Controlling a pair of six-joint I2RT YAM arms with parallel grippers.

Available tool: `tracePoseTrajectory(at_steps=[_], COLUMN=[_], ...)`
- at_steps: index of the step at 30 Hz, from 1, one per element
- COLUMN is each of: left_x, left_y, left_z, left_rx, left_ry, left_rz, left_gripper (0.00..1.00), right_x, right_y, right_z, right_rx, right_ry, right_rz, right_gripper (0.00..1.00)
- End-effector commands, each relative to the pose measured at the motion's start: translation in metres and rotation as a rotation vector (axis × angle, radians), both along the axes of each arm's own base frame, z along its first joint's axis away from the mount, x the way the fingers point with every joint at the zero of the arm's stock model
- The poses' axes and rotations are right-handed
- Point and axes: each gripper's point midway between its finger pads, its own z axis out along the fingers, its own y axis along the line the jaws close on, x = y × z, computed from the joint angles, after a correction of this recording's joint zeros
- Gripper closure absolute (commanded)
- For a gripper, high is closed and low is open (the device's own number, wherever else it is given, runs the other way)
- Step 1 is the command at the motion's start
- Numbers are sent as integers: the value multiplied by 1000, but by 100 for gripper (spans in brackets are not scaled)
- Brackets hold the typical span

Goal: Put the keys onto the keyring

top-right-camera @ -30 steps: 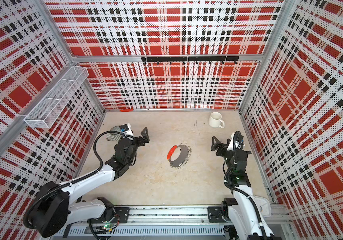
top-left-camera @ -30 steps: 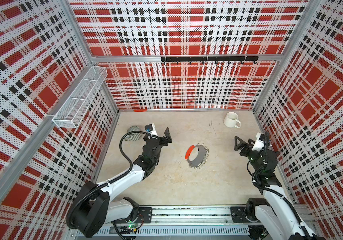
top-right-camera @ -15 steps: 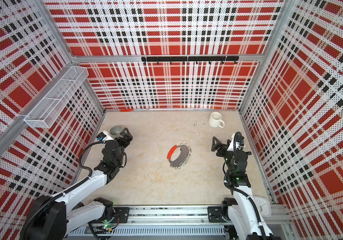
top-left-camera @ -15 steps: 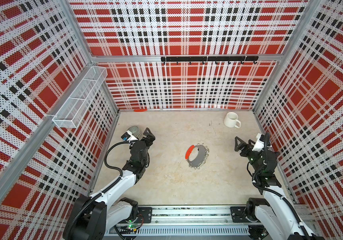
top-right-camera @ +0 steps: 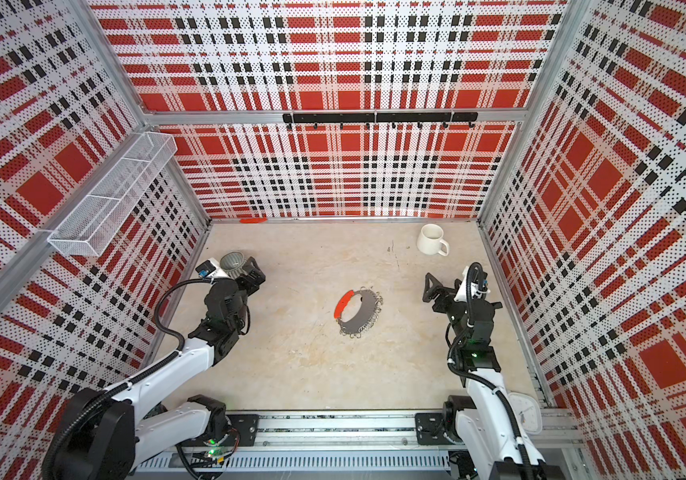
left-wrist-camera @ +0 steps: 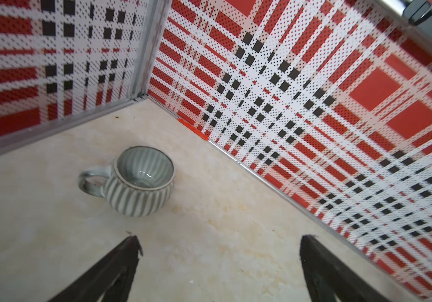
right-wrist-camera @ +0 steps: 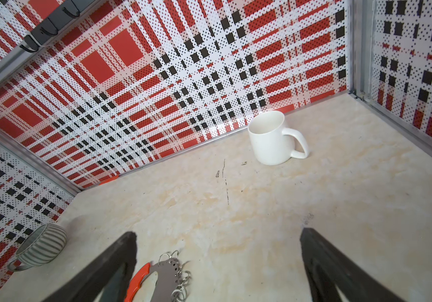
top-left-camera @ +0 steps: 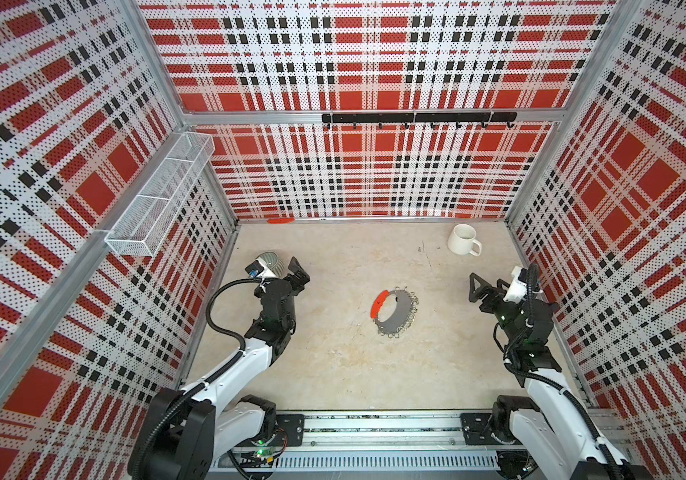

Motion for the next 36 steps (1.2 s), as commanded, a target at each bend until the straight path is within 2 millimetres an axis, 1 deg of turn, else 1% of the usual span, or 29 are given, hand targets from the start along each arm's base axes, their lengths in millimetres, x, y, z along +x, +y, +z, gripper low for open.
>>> tracePoseTrajectory(at_steps=[1, 4, 6, 9, 11, 12, 13, 16, 19, 20, 21, 23, 26, 27, 28, 29, 30, 31, 32, 33, 36], left_x=[3, -1, -7, -21, -28, -32, -37, -43, -38, -34, -32, -39, -32, -28, -24, -19, -10, -2, 0, -4, -8], left_y=[14, 24, 30, 32, 21, 13, 10, 14, 13, 18, 29, 45, 53, 54, 56, 57, 57, 55, 54, 54, 53], left_z=[5, 2, -4, -15, -20, -19, -22, -16, -16, -23, -30, -27, -36, -45, -41, -41, -51, -56, -55, -49, -48], left_rx=[270, 408, 459, 495, 539, 565, 592, 579, 579, 571, 561, 532, 481, 458, 450, 449, 449, 451, 450, 448, 459], left_ry=[72, 111, 106, 53, -5, -49, -71, -157, -196, -171, -146, -162, -158, -144, -176, -166, -98, -58, -69, -107, -113], left_rz=[38, 75, 86, 68, -26, -74, -95, -54, -38, -1, 46, 125, 64, 31, 29, 28, 7, -9, -17, -10, 7], left_gripper=[2, 2, 2, 2, 2, 2, 2, 2, 2, 2, 2, 2, 2, 2, 2, 2, 2, 2, 2, 2, 2], right_x=[0, -1, -1, 0, 1, 1, 1, 3, 4, 5, 5, 4, 4, 4, 5, 7, 8, 9, 11, 11, 11], right_y=[-4, -7, -7, -7, -7, -7, -7, -7, -10, -13, -16, -21, -27, -27, -27, -27, -28, -29, -28, -29, -29], right_z=[-2, -3, -4, -7, -9, -9, -10, -11, -18, -20, -22, -26, -32, -33, -34, -35, -36, -36, -36, -37, -37], right_rx=[-9, -21, -26, -29, -30, -29, -26, -24, -34, -40, -46, -61, -71, -72, -74, -77, -82, -85, -89, -93, -96], right_ry=[-14, -18, -16, -15, -9, -10, -8, -7, 10, 15, 19, 22, 26, 26, 25, 29, 34, 38, 40, 44, 42], right_rz=[-17, -32, -33, -32, -33, -33, -34, -33, -47, -61, -79, -108, -136, -138, -139, -139, -142, -142, -139, -142, -143], right_gripper=[0, 0, 0, 0, 0, 0, 0, 0, 0, 0, 0, 0, 0, 0, 0, 0, 0, 0, 0, 0, 0])
